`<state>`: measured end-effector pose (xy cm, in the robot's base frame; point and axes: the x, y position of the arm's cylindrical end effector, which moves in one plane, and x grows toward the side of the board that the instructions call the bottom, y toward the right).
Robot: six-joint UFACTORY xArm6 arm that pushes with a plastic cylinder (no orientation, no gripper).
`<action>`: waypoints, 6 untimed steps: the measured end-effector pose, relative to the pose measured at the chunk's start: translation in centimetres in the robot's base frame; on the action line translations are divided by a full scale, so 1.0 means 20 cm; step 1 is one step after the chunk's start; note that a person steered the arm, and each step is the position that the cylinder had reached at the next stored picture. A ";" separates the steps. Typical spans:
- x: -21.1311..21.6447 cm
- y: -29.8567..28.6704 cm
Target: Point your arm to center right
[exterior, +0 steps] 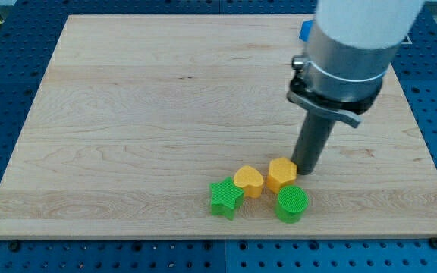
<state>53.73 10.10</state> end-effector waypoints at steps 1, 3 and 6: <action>-0.06 -0.03; -0.74 -0.05; -0.92 0.20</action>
